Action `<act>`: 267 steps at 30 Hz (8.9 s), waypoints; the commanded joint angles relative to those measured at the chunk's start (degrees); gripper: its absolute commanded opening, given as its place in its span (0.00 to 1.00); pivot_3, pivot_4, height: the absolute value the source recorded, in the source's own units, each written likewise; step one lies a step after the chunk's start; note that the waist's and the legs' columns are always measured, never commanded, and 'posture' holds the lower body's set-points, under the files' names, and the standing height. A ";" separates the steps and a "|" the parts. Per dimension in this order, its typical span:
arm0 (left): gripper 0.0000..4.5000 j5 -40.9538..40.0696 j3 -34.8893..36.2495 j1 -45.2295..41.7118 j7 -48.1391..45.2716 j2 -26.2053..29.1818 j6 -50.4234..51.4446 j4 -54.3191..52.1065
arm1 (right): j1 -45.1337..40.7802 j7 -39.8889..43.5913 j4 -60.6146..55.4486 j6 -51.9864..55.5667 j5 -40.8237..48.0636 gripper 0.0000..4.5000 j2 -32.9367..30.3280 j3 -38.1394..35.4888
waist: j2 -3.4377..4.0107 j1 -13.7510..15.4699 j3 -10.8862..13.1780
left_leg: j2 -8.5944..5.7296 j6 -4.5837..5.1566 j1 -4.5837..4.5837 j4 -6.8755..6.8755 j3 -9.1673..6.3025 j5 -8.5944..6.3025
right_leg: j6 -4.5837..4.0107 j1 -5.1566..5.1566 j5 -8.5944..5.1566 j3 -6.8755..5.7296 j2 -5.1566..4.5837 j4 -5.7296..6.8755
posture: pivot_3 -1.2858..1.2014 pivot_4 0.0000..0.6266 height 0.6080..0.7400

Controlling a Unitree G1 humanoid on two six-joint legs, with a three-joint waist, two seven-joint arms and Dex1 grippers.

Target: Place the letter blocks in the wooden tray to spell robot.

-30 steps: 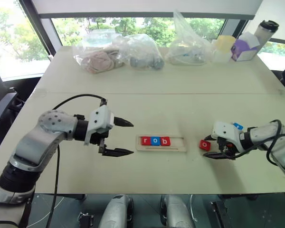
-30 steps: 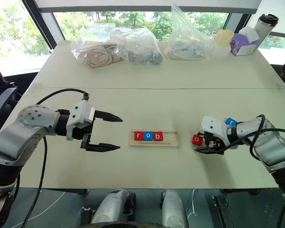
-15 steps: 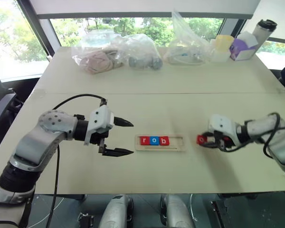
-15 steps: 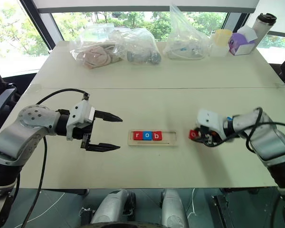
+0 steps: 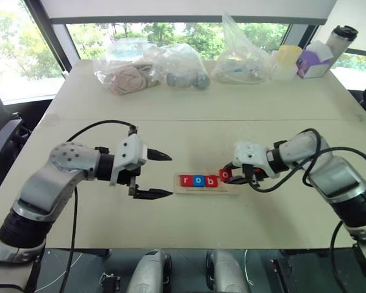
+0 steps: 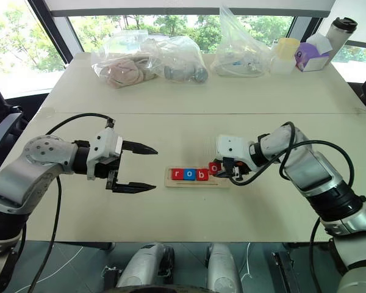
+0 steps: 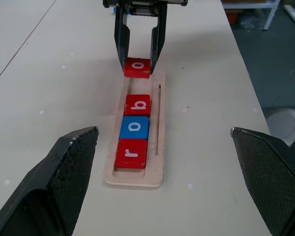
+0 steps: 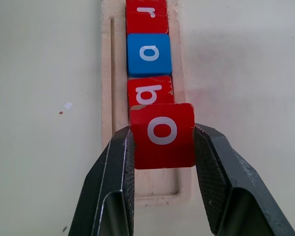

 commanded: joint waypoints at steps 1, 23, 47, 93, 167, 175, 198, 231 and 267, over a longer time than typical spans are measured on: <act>1.00 -0.73 2.09 0.18 0.63 0.56 0.24 -1.79 | -0.40 0.60 0.57 -1.74 -1.40 0.25 0.09 0.16 | 0.00 0.12 0.00 | 0.00 -0.01 0.00 0.00 0.00 0.01 | 0.01 0.00 0.00 0.00 0.00 0.01 | 0.52 0.24 1.00; 1.00 -1.04 2.15 0.37 0.99 0.56 0.65 -2.22 | 0.37 1.21 3.39 -2.44 -4.69 0.25 2.09 0.86 | 0.00 0.02 0.00 | -0.01 -0.02 0.00 0.01 0.01 0.02 | 0.17 0.01 0.10 0.00 0.02 0.01 | 0.52 0.24 1.00; 1.00 -1.05 1.64 0.17 1.12 0.01 0.61 -2.30 | -6.22 -3.22 8.21 1.27 -2.09 0.98 2.96 -7.63 | 0.00 -0.16 0.00 | 0.00 -0.04 0.03 0.01 0.01 0.03 | 0.17 0.01 0.10 0.00 0.03 0.03 | 0.52 0.24 1.00; 1.00 -0.63 0.70 -1.97 0.12 -0.38 0.52 -0.99 | 5.46 -9.24 2.89 0.00 -3.88 0.98 0.01 -9.79 | -0.01 -0.04 0.00 | 0.01 -0.07 0.05 -0.01 0.00 0.06 | 0.18 0.04 0.10 0.01 0.07 0.05 | 0.52 0.24 1.00; 1.00 0.20 0.72 -1.32 -1.07 0.42 0.34 -1.31 | 7.24 -10.05 0.68 -0.53 -5.47 0.98 0.86 -7.56 | -0.01 0.02 0.00 | 0.02 -0.07 0.05 0.00 0.00 0.06 | 0.18 0.04 0.10 0.01 0.08 0.06 | 0.52 0.24 1.00; 1.00 0.25 0.51 -1.65 -1.28 0.31 0.26 -1.04 | 7.22 -11.21 1.37 -0.92 -6.10 0.98 1.98 -6.90 | -0.01 0.01 0.00 | 0.02 -0.07 0.05 0.00 0.00 0.06 | 0.18 0.04 0.10 0.01 0.08 0.06 | 0.52 0.24 1.00; 1.00 -0.30 1.43 -0.30 0.03 0.89 1.27 -2.54 | 4.71 -10.21 1.57 -1.22 -7.02 0.98 4.04 -5.41 | -0.01 0.03 0.00 | 0.02 -0.08 0.05 0.00 0.00 0.06 | 0.18 0.04 0.10 0.01 0.08 0.06 | 0.52 0.24 1.00; 1.00 1.38 -0.86 -1.42 -2.82 -1.01 -1.76 0.17 | 1.29 -65.39 -2.92 54.05 -9.25 0.98 28.35 -49.80 | 0.05 -1.02 -0.04 | 0.06 -0.10 0.05 -0.03 -0.01 0.07 | 0.18 0.00 0.11 0.02 0.11 0.17 | 0.52 0.24 1.00; 1.00 0.66 -0.43 1.13 1.69 -2.92 1.01 -3.59 | -6.13 -83.27 1.88 53.52 -11.69 0.22 45.38 -66.02 | 0.13 -1.86 -0.09 | 0.07 -0.12 0.09 -0.07 -0.08 0.09 | 0.17 0.00 0.10 0.04 0.20 0.19 | 0.52 0.24 1.00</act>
